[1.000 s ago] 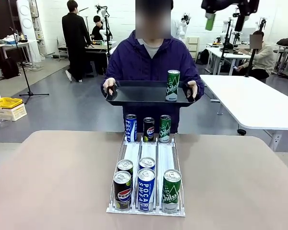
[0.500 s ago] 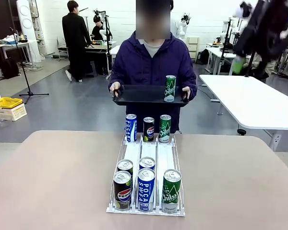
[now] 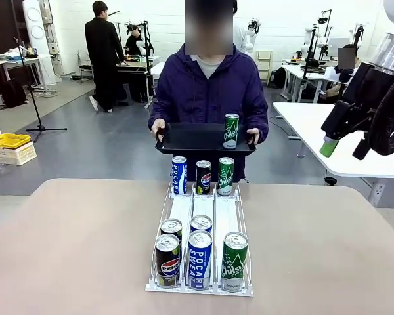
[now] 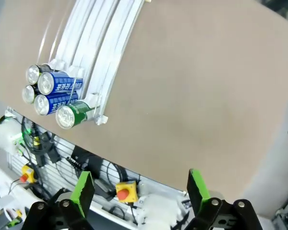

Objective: Retrieve and hand over the desired beverage to the person.
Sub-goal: Place the picked can on the Handle tray extended by the person.

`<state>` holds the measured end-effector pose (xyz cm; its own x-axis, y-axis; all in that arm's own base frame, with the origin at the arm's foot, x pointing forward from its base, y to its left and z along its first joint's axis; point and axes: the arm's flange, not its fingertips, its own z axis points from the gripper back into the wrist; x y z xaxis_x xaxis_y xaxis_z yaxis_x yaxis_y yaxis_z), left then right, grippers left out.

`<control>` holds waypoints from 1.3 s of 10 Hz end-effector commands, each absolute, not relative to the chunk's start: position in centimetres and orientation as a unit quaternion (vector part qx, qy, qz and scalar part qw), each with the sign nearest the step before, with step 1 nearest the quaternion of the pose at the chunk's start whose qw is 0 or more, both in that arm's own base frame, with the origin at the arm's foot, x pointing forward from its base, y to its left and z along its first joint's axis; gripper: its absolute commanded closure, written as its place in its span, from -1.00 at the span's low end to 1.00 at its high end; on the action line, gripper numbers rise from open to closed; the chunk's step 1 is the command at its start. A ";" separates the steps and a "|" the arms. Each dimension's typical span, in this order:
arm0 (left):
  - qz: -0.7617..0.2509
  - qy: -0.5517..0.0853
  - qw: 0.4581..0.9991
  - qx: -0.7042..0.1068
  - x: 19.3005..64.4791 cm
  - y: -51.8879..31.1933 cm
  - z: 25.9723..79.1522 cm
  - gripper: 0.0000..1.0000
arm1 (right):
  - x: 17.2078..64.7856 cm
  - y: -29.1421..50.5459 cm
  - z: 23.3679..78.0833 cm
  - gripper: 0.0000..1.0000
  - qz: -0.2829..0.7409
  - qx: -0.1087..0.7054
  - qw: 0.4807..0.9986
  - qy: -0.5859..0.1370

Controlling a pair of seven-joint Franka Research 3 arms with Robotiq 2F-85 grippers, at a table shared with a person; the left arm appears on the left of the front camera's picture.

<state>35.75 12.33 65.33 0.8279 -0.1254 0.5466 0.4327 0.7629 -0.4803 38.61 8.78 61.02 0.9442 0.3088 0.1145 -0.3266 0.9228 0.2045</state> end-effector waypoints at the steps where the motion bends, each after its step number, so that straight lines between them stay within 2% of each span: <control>1: -0.162 -0.252 0.902 -0.311 35.8 12.5 65.5 -1.00 | 38.5 8.5 61.6 -1.00 0.175 0.111 0.978 -0.037; 6: -0.162 -0.252 0.902 -0.311 35.8 12.5 65.5 -1.00 | 38.5 8.8 61.4 -1.00 0.168 0.115 0.978 -0.042; 7: -0.162 -0.252 0.902 -0.311 35.8 12.5 65.5 -1.00 | 37.9 4.6 64.3 -1.00 0.200 0.186 0.957 -0.093; 9: -0.162 -0.252 0.902 -0.311 35.8 12.5 65.5 -1.00 | 37.3 -2.4 67.3 -1.00 0.253 0.270 0.915 -0.163; 11: -0.162 -0.252 0.902 -0.311 35.8 12.5 65.5 -1.00 | 35.9 -7.2 69.3 -1.00 0.281 0.282 0.888 -0.229; 13: -0.162 -0.252 0.902 -0.311 35.8 12.5 65.5 -1.00 | 34.3 -10.0 70.9 -1.00 0.287 0.277 0.878 -0.264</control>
